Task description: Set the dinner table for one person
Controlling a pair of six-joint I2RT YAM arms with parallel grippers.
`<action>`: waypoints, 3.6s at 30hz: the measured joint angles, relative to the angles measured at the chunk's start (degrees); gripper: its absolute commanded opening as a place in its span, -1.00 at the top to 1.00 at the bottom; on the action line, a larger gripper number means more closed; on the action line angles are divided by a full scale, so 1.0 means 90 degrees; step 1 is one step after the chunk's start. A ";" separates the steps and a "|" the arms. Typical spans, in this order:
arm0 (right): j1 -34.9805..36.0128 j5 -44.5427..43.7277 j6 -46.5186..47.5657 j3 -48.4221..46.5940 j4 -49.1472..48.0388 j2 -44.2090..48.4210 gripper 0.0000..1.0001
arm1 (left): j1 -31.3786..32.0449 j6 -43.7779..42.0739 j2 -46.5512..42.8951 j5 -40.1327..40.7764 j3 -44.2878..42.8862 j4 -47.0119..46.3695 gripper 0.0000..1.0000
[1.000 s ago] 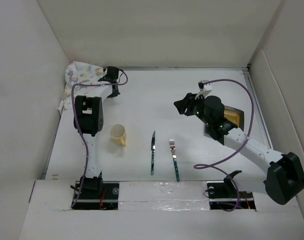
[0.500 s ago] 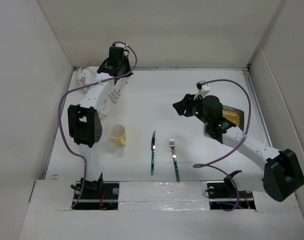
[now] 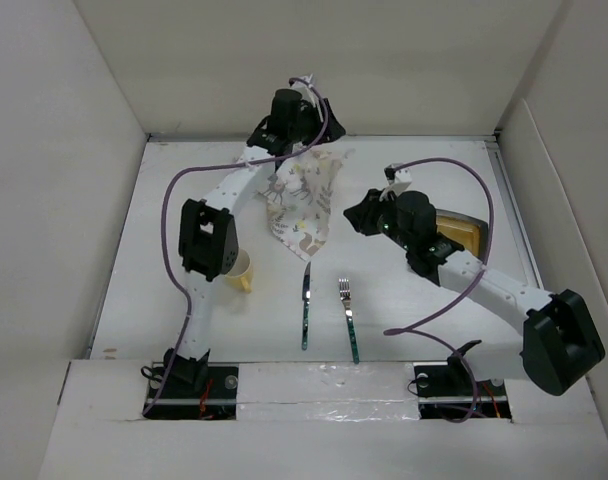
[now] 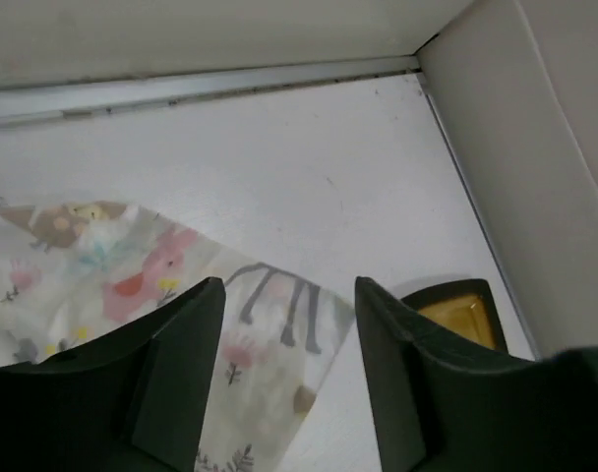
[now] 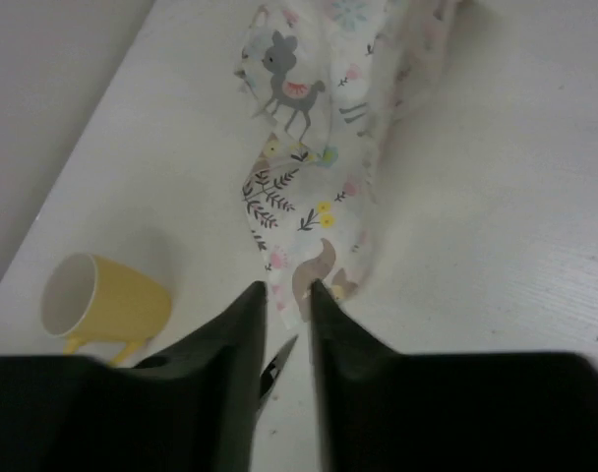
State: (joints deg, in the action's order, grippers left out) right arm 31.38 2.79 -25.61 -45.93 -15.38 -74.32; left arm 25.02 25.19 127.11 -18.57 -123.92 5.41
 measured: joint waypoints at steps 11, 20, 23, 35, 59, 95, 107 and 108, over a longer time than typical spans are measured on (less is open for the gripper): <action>0.0204 -0.0551 -0.0083 -0.0080 0.0197 -0.0646 -0.15 | -0.0202 0.0197 0.0202 0.0486 0.1362 0.0070 -0.38; 0.0556 -0.0896 0.0034 -0.1248 0.1124 -0.2596 -0.37 | -0.1843 0.0447 -0.2429 0.1914 0.3876 -0.0568 -0.54; 0.0636 -0.1120 0.0061 -0.1603 0.1416 -0.2990 -0.48 | -0.2348 0.0583 -0.2244 0.1841 0.3968 -0.0833 -0.63; 0.0733 -0.2217 0.0182 -0.2696 0.2518 -0.3925 -0.39 | -0.2368 0.1069 -0.0449 0.0561 0.3852 -0.1061 -0.57; 0.0911 -0.2246 0.0277 -0.2841 0.2654 -0.3954 -0.22 | -0.2827 0.1909 0.1574 0.0738 0.1365 -0.1450 -0.29; 0.0342 -0.1421 0.0175 -0.3611 0.2463 -0.4668 1.00 | -0.2749 0.1996 -0.0260 0.1268 0.3218 -0.2006 1.00; 0.0250 -0.1472 0.0180 -0.3713 0.2701 -0.4673 -0.32 | -0.2742 0.1438 -0.2242 0.1795 0.4245 -0.2382 1.00; 0.0270 -0.1455 0.0180 -0.3711 0.2713 -0.4690 -0.26 | -0.2737 0.1411 -0.2327 0.1843 0.4374 -0.2368 1.00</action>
State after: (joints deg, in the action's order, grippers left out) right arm 33.80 -10.31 -23.99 -79.33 9.04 -116.53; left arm 0.38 37.89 106.17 -1.98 -84.55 -15.90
